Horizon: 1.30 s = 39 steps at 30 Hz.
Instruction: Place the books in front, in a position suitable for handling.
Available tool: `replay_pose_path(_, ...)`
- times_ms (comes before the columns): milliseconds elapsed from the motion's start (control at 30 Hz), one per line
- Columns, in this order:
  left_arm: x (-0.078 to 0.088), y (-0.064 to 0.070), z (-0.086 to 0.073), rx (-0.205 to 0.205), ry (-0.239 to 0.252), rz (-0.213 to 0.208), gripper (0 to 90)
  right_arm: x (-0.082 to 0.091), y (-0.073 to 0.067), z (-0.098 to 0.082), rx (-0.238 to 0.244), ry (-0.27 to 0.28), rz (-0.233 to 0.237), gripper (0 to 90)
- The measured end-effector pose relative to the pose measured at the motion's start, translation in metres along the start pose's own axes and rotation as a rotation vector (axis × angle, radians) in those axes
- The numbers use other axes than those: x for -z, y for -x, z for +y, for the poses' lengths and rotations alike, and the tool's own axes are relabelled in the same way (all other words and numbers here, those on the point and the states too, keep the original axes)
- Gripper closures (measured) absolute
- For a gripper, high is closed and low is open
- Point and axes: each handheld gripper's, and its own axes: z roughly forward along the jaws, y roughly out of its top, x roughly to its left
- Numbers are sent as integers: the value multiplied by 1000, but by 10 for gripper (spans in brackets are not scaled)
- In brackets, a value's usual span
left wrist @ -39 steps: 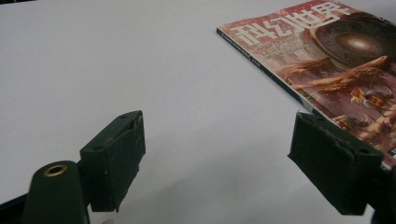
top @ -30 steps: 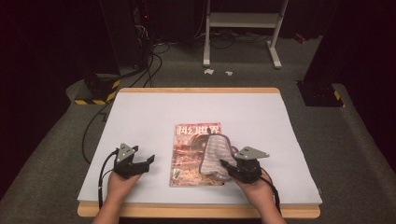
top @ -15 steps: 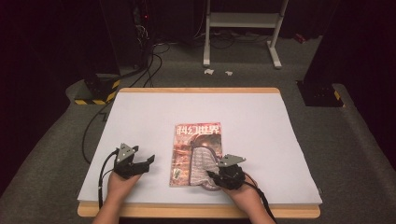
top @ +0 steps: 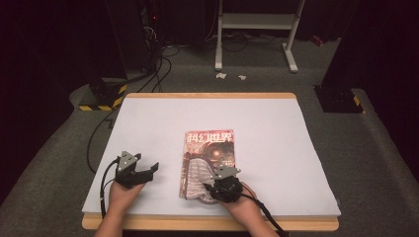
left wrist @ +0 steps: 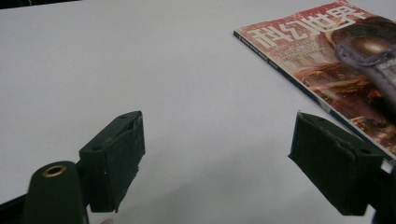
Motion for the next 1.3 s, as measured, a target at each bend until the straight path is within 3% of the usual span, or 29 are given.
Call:
replay_pose_path(67,2,-4,-1,-1,-3,16,178,-8,-9,7,13,0,12,656)
replay_pose_path(233,2,-12,-2,55,6,-19,177,-24,-28,21,28,-1,38,655)
replay_pose_path(467,0,-11,-3,48,-4,-20,182,-33,-37,29,37,2,63,655)
replay_pose_path(567,0,-10,-3,46,-9,-16,185,-30,-33,27,28,1,65,655)
replay_pose_path(767,-1,-10,-3,43,-9,-20,187,-15,-16,13,8,1,18,654)
replay_pose_path(1100,-1,-9,-3,35,-11,-22,189,31,26,-28,-92,1,-109,655)
replay_pose_path(1300,-1,-8,-3,33,-11,-21,189,49,42,-44,-145,6,-144,655)
